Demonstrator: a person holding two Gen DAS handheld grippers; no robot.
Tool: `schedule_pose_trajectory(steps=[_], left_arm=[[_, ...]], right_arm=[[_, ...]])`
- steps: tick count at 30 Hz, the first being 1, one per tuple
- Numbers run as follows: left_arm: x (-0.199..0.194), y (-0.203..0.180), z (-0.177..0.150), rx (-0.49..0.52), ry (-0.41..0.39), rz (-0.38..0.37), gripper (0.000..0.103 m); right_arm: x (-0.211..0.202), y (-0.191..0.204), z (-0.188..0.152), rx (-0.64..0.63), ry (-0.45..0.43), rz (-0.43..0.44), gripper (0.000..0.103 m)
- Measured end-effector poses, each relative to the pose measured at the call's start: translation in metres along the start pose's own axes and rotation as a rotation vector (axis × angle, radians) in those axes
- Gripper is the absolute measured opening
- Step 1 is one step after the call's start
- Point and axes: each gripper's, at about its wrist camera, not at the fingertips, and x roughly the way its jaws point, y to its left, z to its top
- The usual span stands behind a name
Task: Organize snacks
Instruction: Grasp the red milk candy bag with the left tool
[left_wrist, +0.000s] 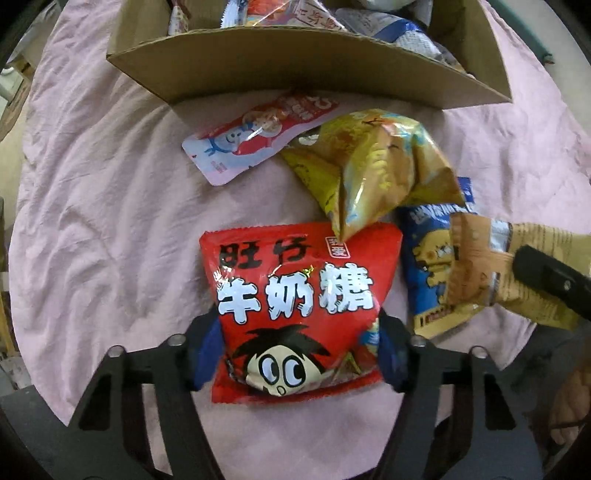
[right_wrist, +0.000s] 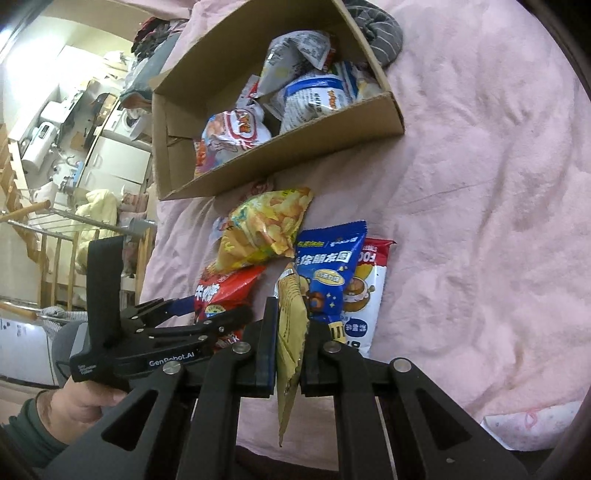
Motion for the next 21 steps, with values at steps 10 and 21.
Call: schedule_pose_trajectory(steps=[10, 21], left_arm=[[-0.049, 0.014, -0.022, 0.013, -0.115, 0.021, 0.056], [-0.104, 0.037, -0.011, -0.031, -0.278, 0.069, 0.056]], right_arm=[[-0.010, 0.026, -0.004, -0.101, -0.034, 0.104, 0.009], [-0.036, 0.048, 0.000, -0.162, -0.175, 0.152, 0.009]])
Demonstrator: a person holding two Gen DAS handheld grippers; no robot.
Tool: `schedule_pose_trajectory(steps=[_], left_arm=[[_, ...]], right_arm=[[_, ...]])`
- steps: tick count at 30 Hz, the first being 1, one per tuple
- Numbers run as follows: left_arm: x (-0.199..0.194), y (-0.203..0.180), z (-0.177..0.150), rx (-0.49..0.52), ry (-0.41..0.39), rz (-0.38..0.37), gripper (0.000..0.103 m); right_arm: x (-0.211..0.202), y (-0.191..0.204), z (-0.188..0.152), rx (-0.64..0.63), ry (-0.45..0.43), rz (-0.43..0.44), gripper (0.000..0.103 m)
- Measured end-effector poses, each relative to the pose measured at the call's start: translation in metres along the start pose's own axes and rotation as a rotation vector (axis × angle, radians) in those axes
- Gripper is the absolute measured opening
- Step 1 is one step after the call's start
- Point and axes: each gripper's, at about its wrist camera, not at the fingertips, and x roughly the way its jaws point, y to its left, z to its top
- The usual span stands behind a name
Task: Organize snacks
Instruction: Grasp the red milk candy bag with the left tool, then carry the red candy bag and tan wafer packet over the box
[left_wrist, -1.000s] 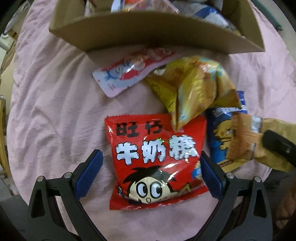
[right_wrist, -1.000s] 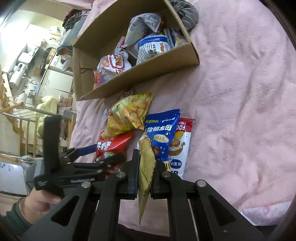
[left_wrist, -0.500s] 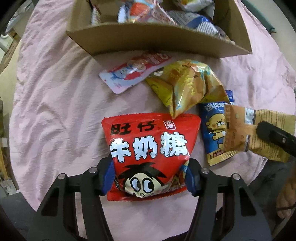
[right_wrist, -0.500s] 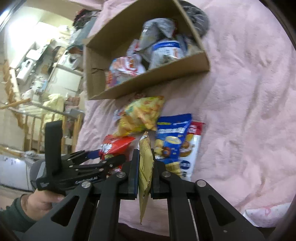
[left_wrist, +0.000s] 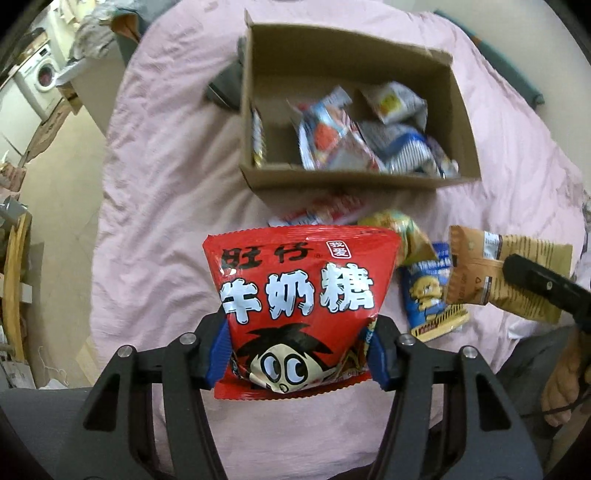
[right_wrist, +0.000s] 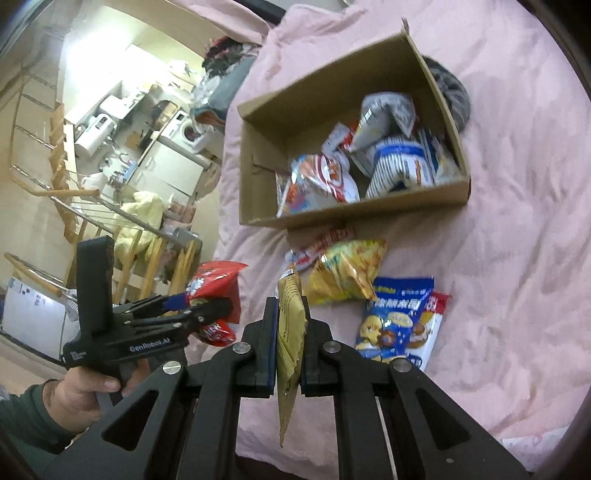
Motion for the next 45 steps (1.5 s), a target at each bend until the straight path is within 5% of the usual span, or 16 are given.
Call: schedule_pose_trajectory(steps=[15, 32, 45], left_arm=[[-0.036, 0.010, 0.056, -0.032, -0.146, 0.020, 0.056], [-0.014, 0.008, 0.127, -0.036, -0.203, 0.026, 0.056], [0.043, -0.007, 0.159, 0.004, -0.233, 0.028, 0.056]], right_arm=[[-0.022, 0.012, 0.060, 0.008, -0.128, -0.008, 0.009], [0.007, -0.005, 0.134, 0.033, -0.180, -0.065, 0.009], [0.077, -0.034, 0.147, 0.078, -0.072, -0.039, 0.009]])
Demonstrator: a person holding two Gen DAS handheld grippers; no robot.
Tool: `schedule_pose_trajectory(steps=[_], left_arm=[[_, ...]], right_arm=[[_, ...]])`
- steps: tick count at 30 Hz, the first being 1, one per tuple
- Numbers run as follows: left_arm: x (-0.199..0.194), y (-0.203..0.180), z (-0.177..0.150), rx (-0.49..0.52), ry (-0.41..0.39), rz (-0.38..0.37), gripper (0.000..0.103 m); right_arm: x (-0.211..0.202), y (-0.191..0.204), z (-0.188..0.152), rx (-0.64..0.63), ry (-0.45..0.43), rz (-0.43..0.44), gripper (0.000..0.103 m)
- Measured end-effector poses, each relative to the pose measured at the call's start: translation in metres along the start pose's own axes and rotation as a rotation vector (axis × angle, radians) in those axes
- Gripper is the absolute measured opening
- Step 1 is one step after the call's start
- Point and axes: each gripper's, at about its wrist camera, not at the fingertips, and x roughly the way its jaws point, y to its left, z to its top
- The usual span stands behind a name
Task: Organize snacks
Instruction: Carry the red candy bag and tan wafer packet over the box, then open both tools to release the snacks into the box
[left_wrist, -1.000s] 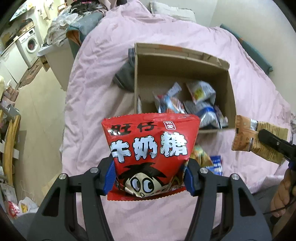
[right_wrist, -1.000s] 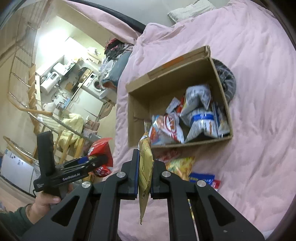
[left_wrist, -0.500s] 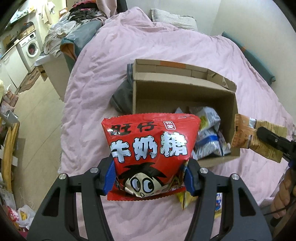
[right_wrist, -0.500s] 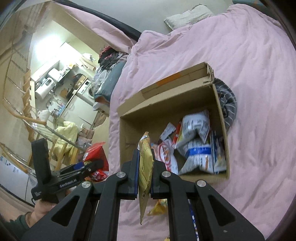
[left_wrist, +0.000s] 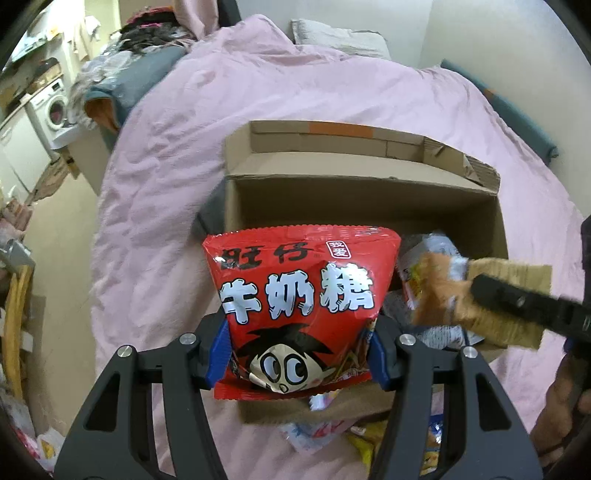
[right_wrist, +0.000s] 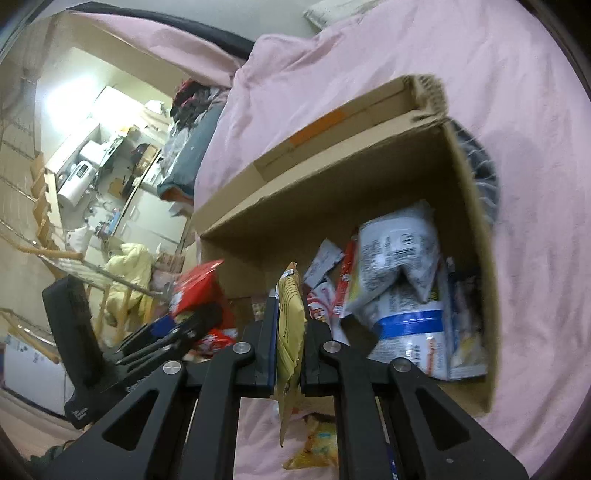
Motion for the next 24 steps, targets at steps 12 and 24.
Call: schedule_pose_trajectory(steps=[12, 24], left_arm=[[0.017, -0.014, 0.012, 0.013, -0.026, -0.041, 0.060], [0.015, -0.007, 0.010, -0.024, -0.016, -0.056, 0.091]], right_arm=[[0.034, -0.007, -0.005, 0.010, 0.130, -0.026, 0.010], [0.027, 0.007, -0.002, -0.129, 0.098, -0.174, 0.014]])
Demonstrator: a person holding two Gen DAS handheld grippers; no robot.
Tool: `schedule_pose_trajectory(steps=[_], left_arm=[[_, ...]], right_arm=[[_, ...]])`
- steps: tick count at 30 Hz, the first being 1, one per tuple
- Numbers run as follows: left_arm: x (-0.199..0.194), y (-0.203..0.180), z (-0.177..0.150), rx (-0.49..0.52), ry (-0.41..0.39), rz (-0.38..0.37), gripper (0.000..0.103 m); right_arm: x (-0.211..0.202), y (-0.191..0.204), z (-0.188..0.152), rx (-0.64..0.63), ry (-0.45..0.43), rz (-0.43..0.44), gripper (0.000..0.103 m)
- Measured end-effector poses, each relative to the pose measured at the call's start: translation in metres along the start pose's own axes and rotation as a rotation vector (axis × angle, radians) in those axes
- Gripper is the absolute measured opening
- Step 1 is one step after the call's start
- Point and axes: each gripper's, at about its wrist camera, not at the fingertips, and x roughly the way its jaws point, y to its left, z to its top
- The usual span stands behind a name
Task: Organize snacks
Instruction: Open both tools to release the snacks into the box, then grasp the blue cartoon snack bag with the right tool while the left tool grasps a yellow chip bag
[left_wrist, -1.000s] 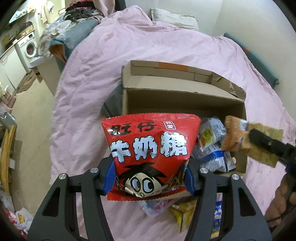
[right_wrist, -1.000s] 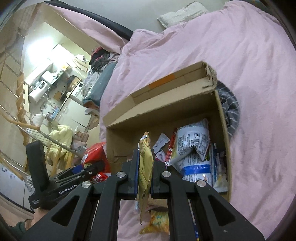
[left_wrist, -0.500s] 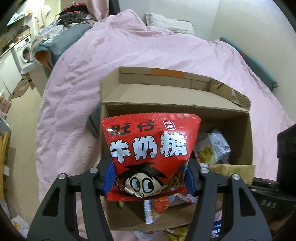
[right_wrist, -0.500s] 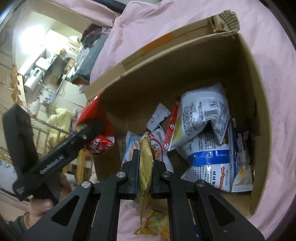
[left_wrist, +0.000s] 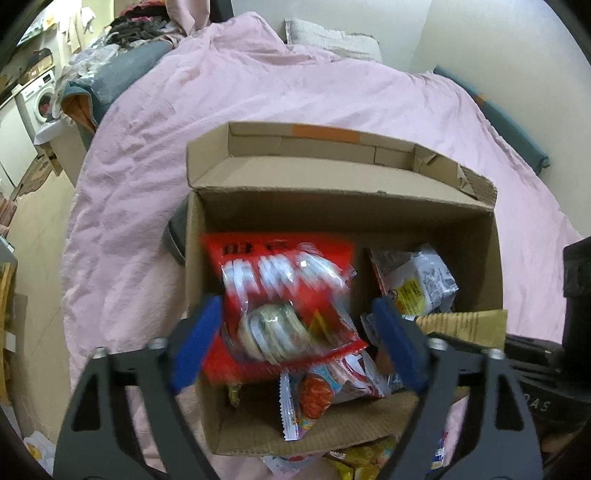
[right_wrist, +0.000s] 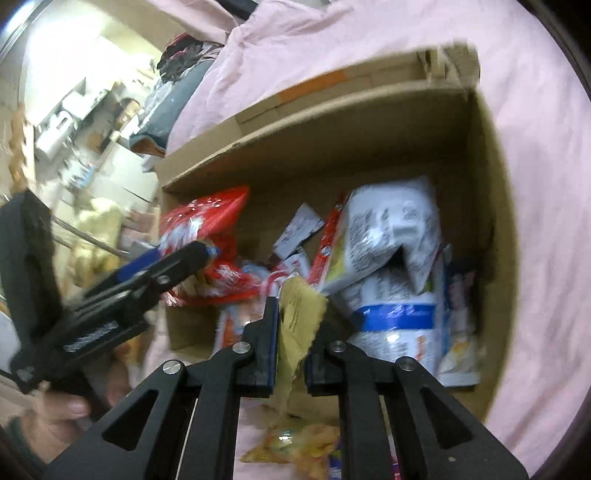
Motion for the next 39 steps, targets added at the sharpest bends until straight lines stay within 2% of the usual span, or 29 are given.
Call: schedule_pose_trajectory(steps=[5, 7, 8, 9, 12, 24, 28, 35, 39], left_arm=[[-0.011, 0.000, 0.002, 0.004, -0.042, 0.008, 0.093], [-0.014, 0.002, 0.001, -0.001, -0.045, 0.012, 0.093], [-0.014, 0.003, 0.000, -0.003, -0.043, 0.011, 0.093], [-0.015, 0.004, -0.001, -0.006, -0.041, 0.009, 0.093], [-0.017, 0.006, -0.003, -0.011, -0.039, 0.010, 0.093], [-0.018, 0.001, -0.009, 0.012, -0.038, 0.015, 0.093], [-0.021, 0.001, -0.013, 0.000, -0.036, 0.014, 0.093], [-0.037, 0.005, -0.022, 0.000, -0.050, 0.026, 0.093], [-0.054, 0.012, -0.026, -0.024, -0.070, 0.018, 0.093]], right_arm=[[-0.010, 0.002, -0.001, -0.047, -0.027, -0.046, 0.015], [-0.016, 0.001, -0.001, -0.057, -0.055, -0.092, 0.035], [-0.018, 0.000, 0.000, -0.061, -0.065, -0.107, 0.066], [-0.023, -0.001, -0.001, -0.063, -0.090, -0.115, 0.081], [-0.031, -0.005, 0.002, -0.044, -0.121, -0.100, 0.081], [-0.034, -0.004, 0.003, -0.039, -0.140, -0.106, 0.081], [-0.043, -0.003, -0.004, -0.018, -0.154, -0.094, 0.081], [-0.056, 0.015, -0.017, -0.068, -0.184, -0.108, 0.082], [-0.065, 0.022, -0.027, -0.081, -0.207, -0.113, 0.093]])
